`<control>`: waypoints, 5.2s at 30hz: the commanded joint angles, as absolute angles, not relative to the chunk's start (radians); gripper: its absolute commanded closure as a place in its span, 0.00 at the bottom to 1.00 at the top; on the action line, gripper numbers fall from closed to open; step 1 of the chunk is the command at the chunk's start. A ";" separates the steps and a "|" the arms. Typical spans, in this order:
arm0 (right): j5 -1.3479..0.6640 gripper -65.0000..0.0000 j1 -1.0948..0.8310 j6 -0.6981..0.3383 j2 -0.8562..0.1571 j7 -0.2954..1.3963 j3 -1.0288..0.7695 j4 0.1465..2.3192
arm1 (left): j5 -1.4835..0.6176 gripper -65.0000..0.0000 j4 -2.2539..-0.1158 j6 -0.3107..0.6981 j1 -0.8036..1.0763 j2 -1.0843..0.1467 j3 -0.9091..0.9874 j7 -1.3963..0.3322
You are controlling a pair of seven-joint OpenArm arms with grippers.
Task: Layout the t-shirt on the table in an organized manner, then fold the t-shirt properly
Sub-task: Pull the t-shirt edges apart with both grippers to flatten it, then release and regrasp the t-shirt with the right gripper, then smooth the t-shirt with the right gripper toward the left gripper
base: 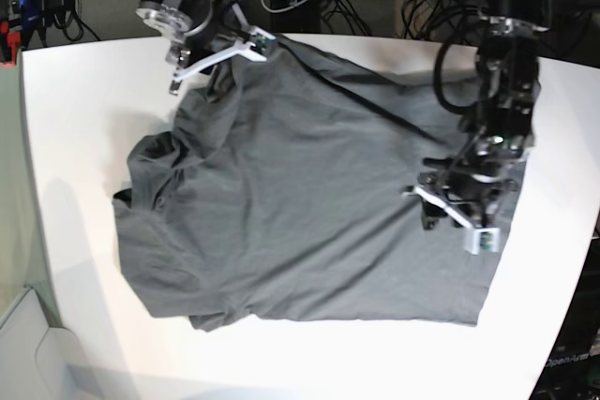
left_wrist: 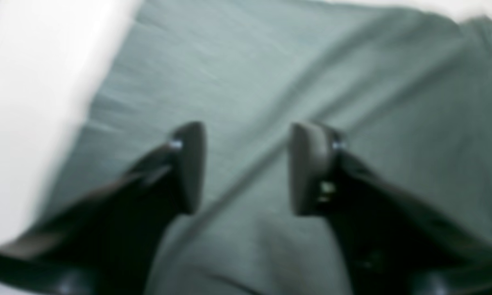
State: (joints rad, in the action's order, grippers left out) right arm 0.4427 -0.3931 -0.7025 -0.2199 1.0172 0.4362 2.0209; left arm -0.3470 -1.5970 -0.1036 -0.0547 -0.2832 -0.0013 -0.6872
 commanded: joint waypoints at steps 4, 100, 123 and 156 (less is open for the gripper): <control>0.449 0.62 -0.366 -0.698 -0.217 1.001 0.349 2.040 | -0.278 1.00 -1.461 -0.111 -0.108 -0.236 -0.015 -0.662; 0.446 0.97 0.200 -0.698 0.024 0.951 0.194 1.517 | -0.182 1.00 -1.273 -0.110 0.044 -0.329 0.216 -0.539; 0.444 1.00 -0.036 -0.698 0.062 1.164 0.085 1.975 | -0.182 1.00 -1.276 -0.110 0.041 -0.326 0.209 -0.539; 0.441 1.00 -0.355 -0.698 0.157 0.931 0.120 1.765 | -0.182 1.00 -1.276 -0.110 0.010 -0.331 0.217 -0.535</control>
State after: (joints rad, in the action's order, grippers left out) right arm 0.4271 -0.3317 -0.6651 0.1555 0.8433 0.1211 1.7836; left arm -0.1825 -1.2678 -0.1089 0.0185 -0.3183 0.2146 -0.5282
